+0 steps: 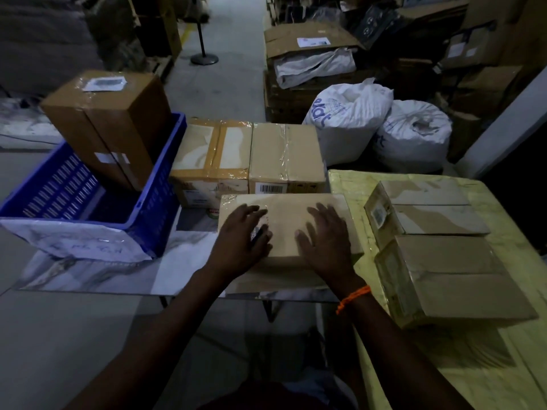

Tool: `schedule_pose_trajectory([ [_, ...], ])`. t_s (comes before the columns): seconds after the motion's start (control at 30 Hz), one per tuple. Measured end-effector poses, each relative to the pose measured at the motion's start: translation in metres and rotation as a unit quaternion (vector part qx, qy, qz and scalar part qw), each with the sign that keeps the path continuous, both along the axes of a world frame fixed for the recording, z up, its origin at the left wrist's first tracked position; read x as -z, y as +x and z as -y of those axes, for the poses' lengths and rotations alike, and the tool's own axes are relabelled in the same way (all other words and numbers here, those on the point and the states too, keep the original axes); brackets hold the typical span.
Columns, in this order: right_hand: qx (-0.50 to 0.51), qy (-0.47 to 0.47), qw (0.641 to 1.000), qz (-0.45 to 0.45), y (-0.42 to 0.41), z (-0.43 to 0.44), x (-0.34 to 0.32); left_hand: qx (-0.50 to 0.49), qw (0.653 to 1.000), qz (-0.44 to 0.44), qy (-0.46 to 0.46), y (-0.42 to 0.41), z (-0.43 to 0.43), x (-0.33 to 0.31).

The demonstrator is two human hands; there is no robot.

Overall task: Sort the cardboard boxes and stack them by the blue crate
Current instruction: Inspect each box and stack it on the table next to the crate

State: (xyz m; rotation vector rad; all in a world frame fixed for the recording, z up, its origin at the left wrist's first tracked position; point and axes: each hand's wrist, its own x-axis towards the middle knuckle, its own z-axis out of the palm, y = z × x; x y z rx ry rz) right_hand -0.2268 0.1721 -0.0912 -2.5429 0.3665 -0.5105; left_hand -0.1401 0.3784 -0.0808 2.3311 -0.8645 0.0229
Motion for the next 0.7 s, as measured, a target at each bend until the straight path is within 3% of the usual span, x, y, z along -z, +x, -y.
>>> schedule_pose_trajectory([
  [0.1, -0.057, -0.072, 0.987, -0.135, 0.023, -0.005, -0.002, 0.032, 0.990, 0.033, 0.137, 0.009, 0.020, 0.008],
  [0.2, -0.084, -0.116, 0.974, -0.175, 0.029, -0.002, 0.001, 0.034, 0.977, 0.065, 0.201, 0.007, 0.023, 0.016],
  [0.7, -0.099, -0.146, 0.965, -0.194, 0.017, 0.017, 0.011, 0.012, 0.972, 0.050, 0.231, 0.006, 0.011, 0.020],
])
